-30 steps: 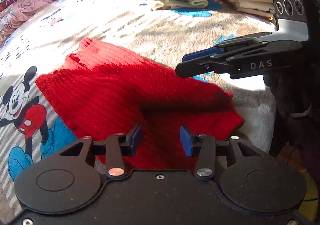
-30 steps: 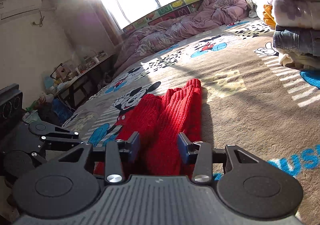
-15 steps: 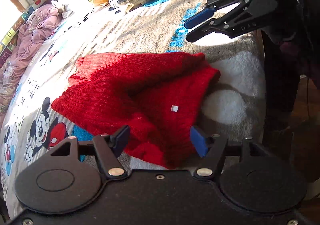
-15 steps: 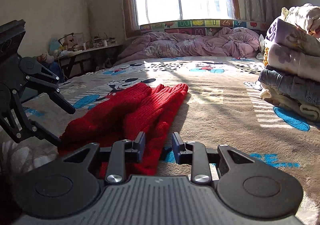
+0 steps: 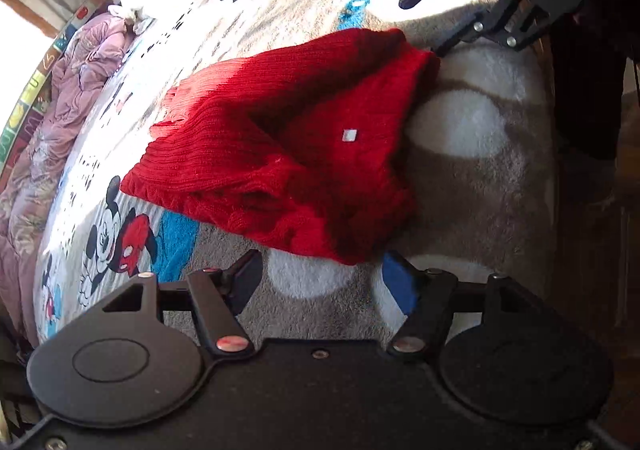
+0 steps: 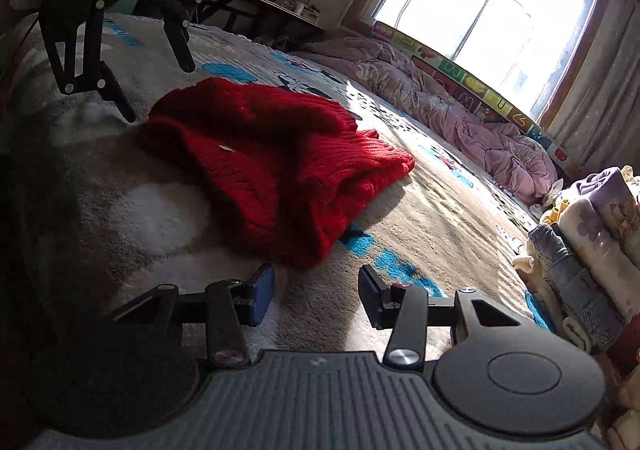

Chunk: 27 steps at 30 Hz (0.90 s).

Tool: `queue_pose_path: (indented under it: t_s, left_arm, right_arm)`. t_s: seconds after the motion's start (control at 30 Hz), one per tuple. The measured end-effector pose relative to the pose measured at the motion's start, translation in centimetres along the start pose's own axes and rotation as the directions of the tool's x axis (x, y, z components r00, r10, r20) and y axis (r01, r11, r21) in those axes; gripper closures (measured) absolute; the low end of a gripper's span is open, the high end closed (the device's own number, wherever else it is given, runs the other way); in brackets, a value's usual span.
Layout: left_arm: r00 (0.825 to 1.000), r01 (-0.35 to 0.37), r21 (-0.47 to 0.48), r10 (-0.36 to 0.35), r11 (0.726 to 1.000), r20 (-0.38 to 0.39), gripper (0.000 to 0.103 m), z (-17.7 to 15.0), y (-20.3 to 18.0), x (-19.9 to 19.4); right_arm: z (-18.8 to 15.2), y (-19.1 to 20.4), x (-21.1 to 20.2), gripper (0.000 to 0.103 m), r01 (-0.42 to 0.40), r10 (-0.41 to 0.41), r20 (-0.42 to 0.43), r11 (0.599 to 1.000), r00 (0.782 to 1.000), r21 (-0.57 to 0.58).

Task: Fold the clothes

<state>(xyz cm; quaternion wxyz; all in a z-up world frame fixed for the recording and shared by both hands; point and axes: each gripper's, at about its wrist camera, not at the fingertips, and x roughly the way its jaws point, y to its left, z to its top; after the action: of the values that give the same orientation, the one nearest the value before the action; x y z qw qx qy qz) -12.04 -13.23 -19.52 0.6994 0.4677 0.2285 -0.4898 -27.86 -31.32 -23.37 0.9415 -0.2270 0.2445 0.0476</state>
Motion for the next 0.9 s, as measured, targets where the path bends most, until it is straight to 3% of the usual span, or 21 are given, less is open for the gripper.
queue_pose_path:
  t_s: [0.07, 0.13, 0.2, 0.3, 0.4, 0.5, 0.67, 0.77, 0.9]
  left_arm:
    - [0.999, 0.035, -0.161, -0.03, 0.986, 0.036, 0.037, 0.6, 2.9, -0.5]
    - [0.996, 0.057, -0.305, -0.033, 0.95, 0.085, 0.037, 1.3, 6.0, -0.7]
    - [0.995, 0.046, -0.439, -0.003, 0.897, 0.098, 0.037, 1.9, 9.1, -0.2]
    - [0.995, 0.019, -0.609, 0.043, 0.793, 0.087, 0.04, 2.8, 14.0, 1.8]
    - [0.996, 0.023, -0.707, 0.046, 0.707, 0.078, 0.046, 4.0, 17.2, 4.4]
    - [0.998, 0.024, -0.755, 0.034, 0.655, 0.061, 0.051, 4.9, 18.7, 6.6]
    - [0.999, 0.031, -0.8, -0.011, 0.599, 0.03, 0.06, 5.8, 19.6, 9.9]
    - [1.0, 0.007, -0.781, -0.022, 0.625, -0.009, 0.068, 6.7, 19.3, 11.9]
    - [1.0, -0.009, -0.79, -0.017, 0.613, -0.024, 0.069, 7.0, 19.4, 13.0]
  right_arm:
    - [0.2, -0.4, -0.2, 0.055, -0.016, 0.016, 0.008, 0.999, 1.0, 0.034]
    - [0.4, -1.0, -0.5, 0.055, -0.028, 0.027, 0.022, 0.997, 0.999, 0.072]
    - [0.6, -1.6, -0.8, 0.055, -0.041, 0.037, 0.04, 0.993, 0.999, 0.114]
    - [1.8, -2.1, -1.9, 0.055, -0.021, 0.0, 0.127, 0.987, 0.992, 0.161]
    - [3.9, -0.5, -1.8, 0.055, -0.041, 0.014, 0.217, 0.992, 0.976, 0.12]
    - [6.5, 2.2, -0.3, 0.056, -0.077, 0.066, 0.257, 0.996, 0.964, 0.034]
    - [9.7, 5.5, 3.2, 0.058, -0.099, 0.103, 0.249, 0.995, 0.963, -0.026]
    - [10.1, 6.3, 4.0, 0.057, -0.127, 0.13, 0.24, 0.992, 0.962, -0.028]
    - [10.3, 7.1, 4.8, 0.056, -0.151, 0.158, 0.232, 0.987, 0.96, -0.045]
